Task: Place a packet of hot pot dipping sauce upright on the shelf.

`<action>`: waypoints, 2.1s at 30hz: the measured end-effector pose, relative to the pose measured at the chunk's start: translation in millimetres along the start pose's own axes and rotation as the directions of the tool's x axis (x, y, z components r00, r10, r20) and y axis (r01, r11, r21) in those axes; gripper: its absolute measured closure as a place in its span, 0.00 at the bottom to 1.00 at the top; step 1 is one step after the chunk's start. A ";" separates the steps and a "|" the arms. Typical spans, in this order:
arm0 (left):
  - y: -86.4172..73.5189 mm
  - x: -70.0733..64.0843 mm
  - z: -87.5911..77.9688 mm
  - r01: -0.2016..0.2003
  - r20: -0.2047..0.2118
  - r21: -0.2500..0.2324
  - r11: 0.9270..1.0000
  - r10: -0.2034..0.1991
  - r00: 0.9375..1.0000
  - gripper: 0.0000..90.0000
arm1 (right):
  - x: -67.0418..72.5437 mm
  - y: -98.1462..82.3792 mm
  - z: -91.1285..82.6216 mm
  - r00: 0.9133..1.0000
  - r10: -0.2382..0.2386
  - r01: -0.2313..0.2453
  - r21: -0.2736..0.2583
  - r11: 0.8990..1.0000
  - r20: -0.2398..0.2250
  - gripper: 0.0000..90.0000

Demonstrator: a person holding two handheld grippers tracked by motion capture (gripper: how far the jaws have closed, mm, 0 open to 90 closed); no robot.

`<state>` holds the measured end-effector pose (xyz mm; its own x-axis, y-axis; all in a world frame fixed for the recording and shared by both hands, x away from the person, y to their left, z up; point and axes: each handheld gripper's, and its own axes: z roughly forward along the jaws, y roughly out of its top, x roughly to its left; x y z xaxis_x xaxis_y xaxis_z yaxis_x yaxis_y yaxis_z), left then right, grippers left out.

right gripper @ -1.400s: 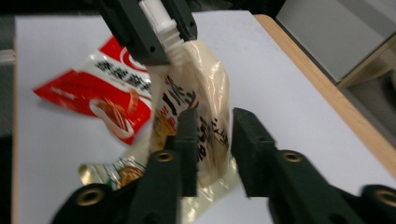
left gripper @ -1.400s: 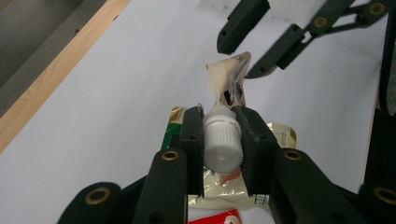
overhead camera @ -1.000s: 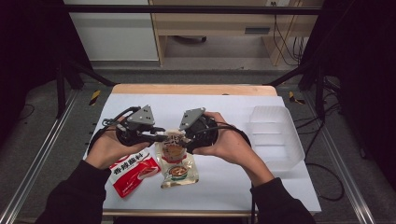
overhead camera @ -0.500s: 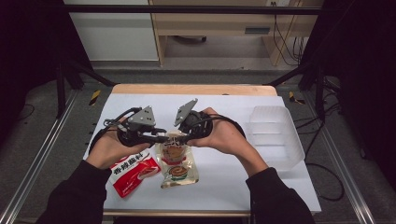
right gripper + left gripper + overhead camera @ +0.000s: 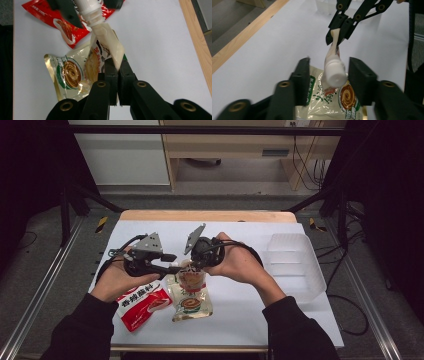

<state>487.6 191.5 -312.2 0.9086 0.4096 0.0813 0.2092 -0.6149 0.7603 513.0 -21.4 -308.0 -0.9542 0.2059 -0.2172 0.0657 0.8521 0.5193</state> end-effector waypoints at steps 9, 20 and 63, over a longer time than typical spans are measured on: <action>-23.1 4.1 4.3 0.052 -0.079 0.033 0.998 -0.049 0.996 0.33 | -19.3 -11.3 -7.1 0.996 0.073 -0.073 0.005 0.997 0.047 0.98; -40.7 5.9 13.4 0.090 -0.125 0.080 0.993 -0.080 0.989 0.19 | -35.3 -24.0 -18.9 0.991 0.112 -0.112 -0.002 0.994 0.071 0.98; -115.3 15.0 16.2 0.224 -0.204 0.075 0.972 -0.205 0.957 0.11 | -88.3 -119.1 -141.3 0.928 0.176 -0.144 -0.119 0.982 0.329 0.98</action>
<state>483.0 257.7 -409.1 0.7534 0.6554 0.0530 0.4338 -0.5560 0.7090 548.1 -209.1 -233.9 -0.7778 0.4993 -0.3817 0.1675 0.7500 0.6399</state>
